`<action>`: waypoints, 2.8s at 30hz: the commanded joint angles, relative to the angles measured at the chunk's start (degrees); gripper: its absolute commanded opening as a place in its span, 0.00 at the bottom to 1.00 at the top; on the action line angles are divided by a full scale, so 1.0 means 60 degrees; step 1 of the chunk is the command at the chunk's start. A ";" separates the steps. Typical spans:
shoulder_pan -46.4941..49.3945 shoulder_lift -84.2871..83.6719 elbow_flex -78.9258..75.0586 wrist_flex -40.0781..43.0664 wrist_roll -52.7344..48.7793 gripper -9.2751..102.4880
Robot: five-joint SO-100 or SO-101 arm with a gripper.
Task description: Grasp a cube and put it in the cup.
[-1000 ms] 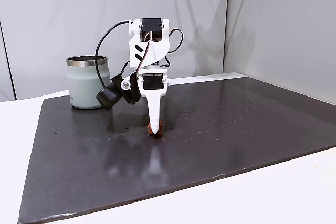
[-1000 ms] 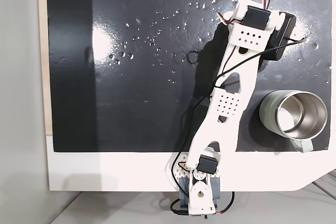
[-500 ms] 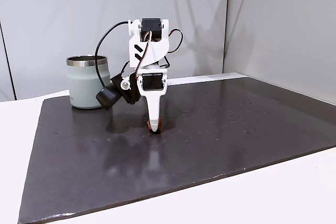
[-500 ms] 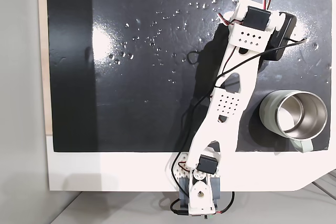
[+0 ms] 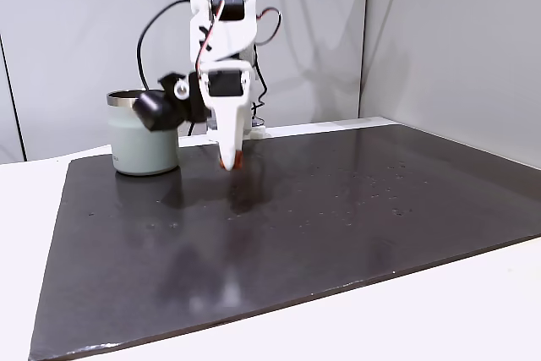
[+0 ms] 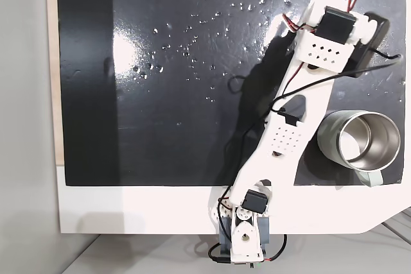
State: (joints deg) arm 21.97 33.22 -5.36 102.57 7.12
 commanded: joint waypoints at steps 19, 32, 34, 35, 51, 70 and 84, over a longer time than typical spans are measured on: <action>0.1143 0.6284 0.3442 0.0088 -0.0103 0.14; 0.3677 1.0547 0.7412 0.0117 -0.2490 0.14; 0.4336 1.0708 0.7837 0.0117 -0.2944 0.14; 0.4644 1.0752 0.8042 0.0117 -0.3179 0.14; 0.6357 1.1279 1.0869 0.0132 -0.7090 0.12; 0.5903 1.1499 1.2612 0.0132 -0.8306 0.12; 0.6768 1.1880 1.2993 0.0132 -0.8906 0.30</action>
State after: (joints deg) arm 61.96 100.72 73.21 102.74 -45.62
